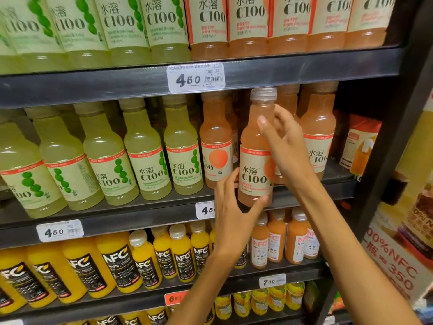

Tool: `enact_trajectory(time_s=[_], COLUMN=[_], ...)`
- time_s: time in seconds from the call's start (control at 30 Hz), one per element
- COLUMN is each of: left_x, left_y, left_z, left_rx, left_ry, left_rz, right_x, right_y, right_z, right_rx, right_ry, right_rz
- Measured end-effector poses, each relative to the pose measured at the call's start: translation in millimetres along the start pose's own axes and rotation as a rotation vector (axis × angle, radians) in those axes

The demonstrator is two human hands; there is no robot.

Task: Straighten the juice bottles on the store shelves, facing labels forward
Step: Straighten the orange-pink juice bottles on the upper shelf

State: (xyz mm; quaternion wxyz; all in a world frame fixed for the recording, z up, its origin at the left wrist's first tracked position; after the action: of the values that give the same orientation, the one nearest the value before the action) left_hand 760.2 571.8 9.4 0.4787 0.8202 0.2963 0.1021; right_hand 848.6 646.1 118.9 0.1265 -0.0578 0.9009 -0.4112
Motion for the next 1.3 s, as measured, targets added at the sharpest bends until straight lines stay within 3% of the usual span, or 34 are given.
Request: enact_trajectory(time_s=[0.23,0.4,0.67,1.07,1.3], left_x=[3.9,5.3,18.9,27.1,26.4], left_y=[-12.8,-10.0,-1.0,-4.3,3.6], left_z=[-11.7,-11.8,-24.9,-34.7,-28.2], left_rx=[0.026,0.152,0.208,0.221,0.248], left_ry=[0.179,0.344,0.336,0.332,0.272], left_rz=[-0.038,-0.339,-0.449,-0.584,-0.537], right_x=[17.7,12.2,13.4,12.2,-20.5], right_y=[17.3,12.5,-1.2,-1.2,2.9], right_z=[-12.1,-9.5,-8.1,-15.4,-4.9], right_rx=[0.007,-0.135,-0.140,-0.180,-0.177], right_ry=[-0.010,0.181,0.385,0.291,0.555], right_rz=[0.043,0.221,0.478,0.601,0.500])
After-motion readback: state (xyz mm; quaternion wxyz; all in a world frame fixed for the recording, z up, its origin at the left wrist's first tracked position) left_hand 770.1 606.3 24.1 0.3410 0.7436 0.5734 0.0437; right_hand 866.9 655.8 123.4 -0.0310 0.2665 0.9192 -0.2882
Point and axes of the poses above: each hand's wrist, its own z-axis away from the middle knuckle, its own x-axis out of the palm, y = z × x, the point moved 5 cm from there along -z, towards the middle knuckle, and after that the axes turned 11 degrees about z, right-handed, at the moved point
